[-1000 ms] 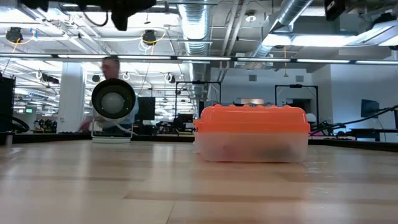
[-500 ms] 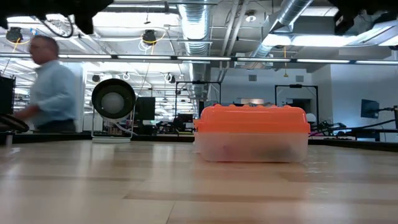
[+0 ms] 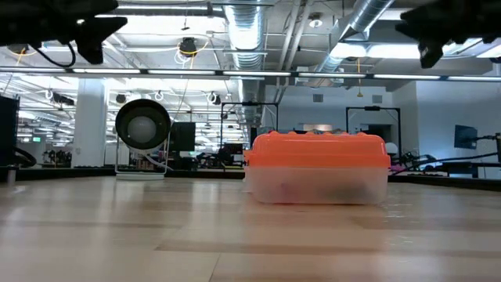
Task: Pick & place school supplies into a supply box
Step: Return to Home Position
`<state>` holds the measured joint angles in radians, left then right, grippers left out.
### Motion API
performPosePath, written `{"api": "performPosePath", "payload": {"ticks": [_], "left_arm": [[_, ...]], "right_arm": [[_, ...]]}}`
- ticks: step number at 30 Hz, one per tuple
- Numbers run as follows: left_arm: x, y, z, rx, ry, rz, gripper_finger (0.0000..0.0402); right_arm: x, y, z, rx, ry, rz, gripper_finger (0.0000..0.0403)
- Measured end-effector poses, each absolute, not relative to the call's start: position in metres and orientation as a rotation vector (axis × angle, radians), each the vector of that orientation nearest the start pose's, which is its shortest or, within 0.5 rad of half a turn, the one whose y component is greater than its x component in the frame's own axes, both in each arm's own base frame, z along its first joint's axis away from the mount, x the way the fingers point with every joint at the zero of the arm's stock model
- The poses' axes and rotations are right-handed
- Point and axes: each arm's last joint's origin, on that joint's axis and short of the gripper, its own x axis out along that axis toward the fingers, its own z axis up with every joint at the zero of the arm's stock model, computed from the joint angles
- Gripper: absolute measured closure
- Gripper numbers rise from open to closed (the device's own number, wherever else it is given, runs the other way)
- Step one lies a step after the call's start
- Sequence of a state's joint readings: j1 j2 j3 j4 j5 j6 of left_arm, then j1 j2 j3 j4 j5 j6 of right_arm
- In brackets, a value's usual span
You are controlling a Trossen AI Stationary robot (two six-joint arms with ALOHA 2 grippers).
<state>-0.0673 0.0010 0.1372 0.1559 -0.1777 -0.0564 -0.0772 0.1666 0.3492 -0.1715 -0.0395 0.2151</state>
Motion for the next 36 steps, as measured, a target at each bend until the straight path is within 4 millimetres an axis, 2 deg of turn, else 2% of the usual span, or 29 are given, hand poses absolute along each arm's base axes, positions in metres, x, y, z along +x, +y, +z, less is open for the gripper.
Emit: {"api": "performPosePath", "payload": {"ticks": [5,8,11,16,21,26,36], "left_arm": [[0.088,-0.002,0.210,-0.123,-0.243,0.063,0.0248],[0.089,-0.002,0.208,-0.122,-0.242,0.057,0.0248],[0.090,-0.002,0.202,-0.123,-0.219,0.071,0.0248],[0.090,-0.002,0.202,-0.099,-0.214,0.077,0.0248],[0.091,-0.002,0.198,-0.082,-0.177,0.069,0.0248],[0.091,-0.002,0.198,-0.040,-0.175,0.073,0.0248],[0.095,-0.003,0.184,-0.073,-0.185,0.037,0.0248]], "right_arm": [[0.074,-0.008,0.235,0.233,-0.097,-0.066,0.0317],[0.078,-0.008,0.223,0.261,-0.062,-0.023,0.0317],[0.079,-0.007,0.226,0.264,-0.086,-0.009,0.0317],[0.084,-0.005,0.215,0.282,-0.121,0.022,0.0317],[0.091,-0.003,0.198,0.303,-0.144,0.047,0.0317],[0.095,-0.003,0.186,0.320,-0.143,-0.003,0.0317],[0.096,0.002,0.182,0.351,-0.169,0.018,0.0317]]}}
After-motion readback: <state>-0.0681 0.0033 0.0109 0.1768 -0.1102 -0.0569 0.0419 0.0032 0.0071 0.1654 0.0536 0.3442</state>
